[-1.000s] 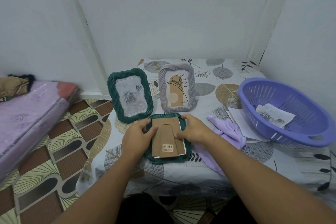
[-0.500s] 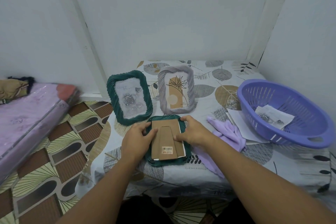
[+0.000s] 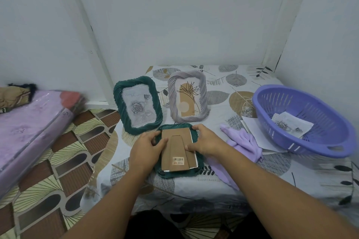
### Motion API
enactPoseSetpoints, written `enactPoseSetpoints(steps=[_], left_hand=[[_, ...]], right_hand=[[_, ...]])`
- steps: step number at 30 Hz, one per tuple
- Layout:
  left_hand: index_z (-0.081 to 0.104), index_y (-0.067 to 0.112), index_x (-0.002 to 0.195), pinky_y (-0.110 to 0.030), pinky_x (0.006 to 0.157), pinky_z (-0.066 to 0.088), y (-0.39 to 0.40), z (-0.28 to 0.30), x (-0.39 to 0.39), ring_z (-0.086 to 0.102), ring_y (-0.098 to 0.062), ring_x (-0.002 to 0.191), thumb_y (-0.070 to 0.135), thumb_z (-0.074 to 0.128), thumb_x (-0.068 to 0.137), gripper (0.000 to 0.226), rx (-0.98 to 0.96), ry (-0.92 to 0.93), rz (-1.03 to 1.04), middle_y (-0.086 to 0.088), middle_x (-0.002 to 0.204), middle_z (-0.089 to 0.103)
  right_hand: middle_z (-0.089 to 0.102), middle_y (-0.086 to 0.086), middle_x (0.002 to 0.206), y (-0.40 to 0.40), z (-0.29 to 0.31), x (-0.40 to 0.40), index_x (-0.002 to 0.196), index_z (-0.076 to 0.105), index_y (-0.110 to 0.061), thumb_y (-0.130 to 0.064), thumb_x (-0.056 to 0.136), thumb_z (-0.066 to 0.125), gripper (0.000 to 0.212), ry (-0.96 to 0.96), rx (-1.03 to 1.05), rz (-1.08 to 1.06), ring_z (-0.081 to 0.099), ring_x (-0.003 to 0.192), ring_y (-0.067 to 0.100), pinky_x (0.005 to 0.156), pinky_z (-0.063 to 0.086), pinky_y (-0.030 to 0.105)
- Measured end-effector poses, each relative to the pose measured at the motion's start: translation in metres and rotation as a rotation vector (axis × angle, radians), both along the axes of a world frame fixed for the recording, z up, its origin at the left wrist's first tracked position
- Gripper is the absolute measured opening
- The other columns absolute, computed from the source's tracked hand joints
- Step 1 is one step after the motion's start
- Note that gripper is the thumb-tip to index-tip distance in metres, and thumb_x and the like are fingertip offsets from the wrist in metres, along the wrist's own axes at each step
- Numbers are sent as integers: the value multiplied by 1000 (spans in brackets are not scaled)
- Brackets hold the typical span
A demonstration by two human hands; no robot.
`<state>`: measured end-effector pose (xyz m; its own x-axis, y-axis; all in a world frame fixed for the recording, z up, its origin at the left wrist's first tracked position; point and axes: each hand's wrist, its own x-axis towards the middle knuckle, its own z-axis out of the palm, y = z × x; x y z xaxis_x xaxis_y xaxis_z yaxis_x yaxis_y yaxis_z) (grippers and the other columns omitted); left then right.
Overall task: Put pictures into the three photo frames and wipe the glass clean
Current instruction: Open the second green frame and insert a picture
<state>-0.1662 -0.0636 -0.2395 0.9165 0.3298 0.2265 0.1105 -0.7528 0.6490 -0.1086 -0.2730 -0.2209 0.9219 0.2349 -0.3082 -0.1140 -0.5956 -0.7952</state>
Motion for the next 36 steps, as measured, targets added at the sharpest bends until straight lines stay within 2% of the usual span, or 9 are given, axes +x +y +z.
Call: enactPoseSetpoints(steps=[3,8,13,17,23,29,31,34,36], left_hand=[[67,30,131,-33,71,47,0,0,1,55,-10,85,51,64,92,44,-4,14,-19,9,90,56],[65,33,133,-35,80,51,1,-1,1,57,-11,93,54,63,92,46,-1,48,-18,6,102,59],[65,34,133,-33,74,48,0,0,0,56,-10,88,55,62,93,45,5,39,-17,7,97,57],[65,34,133,-31,70,45,0,0,0,55,-10,85,54,62,93,45,3,36,-17,6,94,56],[65,33,134,-31,66,41,0,0,0,54,-9,84,53,62,93,45,11,31,-17,7,92,54],[66,34,132,-30,64,40,-1,2,-1,53,-8,81,54,62,93,44,10,35,-11,8,89,52],[67,34,130,-30,63,39,-1,2,-2,53,-8,80,54,63,92,43,4,19,-15,9,87,52],[69,33,126,-29,62,38,-1,3,-2,52,-8,78,53,63,92,40,7,3,-15,10,84,51],[70,33,123,-30,63,38,-1,4,-3,53,-10,78,53,64,91,38,3,-5,-13,10,84,51]], right_hand=[[64,1,121,0,1,0,141,43,-29,-33,59,85,91,6,-4,2,64,109,22,99,53,44],[65,0,120,1,-1,0,140,46,-29,-38,52,83,96,16,24,-2,65,108,22,98,54,45],[67,-1,120,0,-6,2,139,49,-30,-47,42,81,104,13,36,6,66,110,21,99,54,44],[65,-2,131,0,-12,5,145,51,-24,-48,48,80,105,-17,56,49,63,118,19,106,50,42],[70,-5,122,-2,-10,1,142,56,-24,-37,58,83,90,-8,99,55,67,111,18,104,51,42],[68,-4,124,-2,-28,12,138,52,-34,-60,41,76,103,-27,61,48,66,113,17,101,53,46],[59,0,127,1,0,-7,136,45,-42,-59,50,75,93,-111,-82,34,61,116,21,101,50,47],[44,1,130,5,22,-24,144,42,-46,-45,85,66,64,-361,-337,79,45,125,24,105,37,44],[45,-3,127,11,31,-31,142,48,-47,-38,97,54,47,-475,-324,117,43,127,20,101,31,42]])
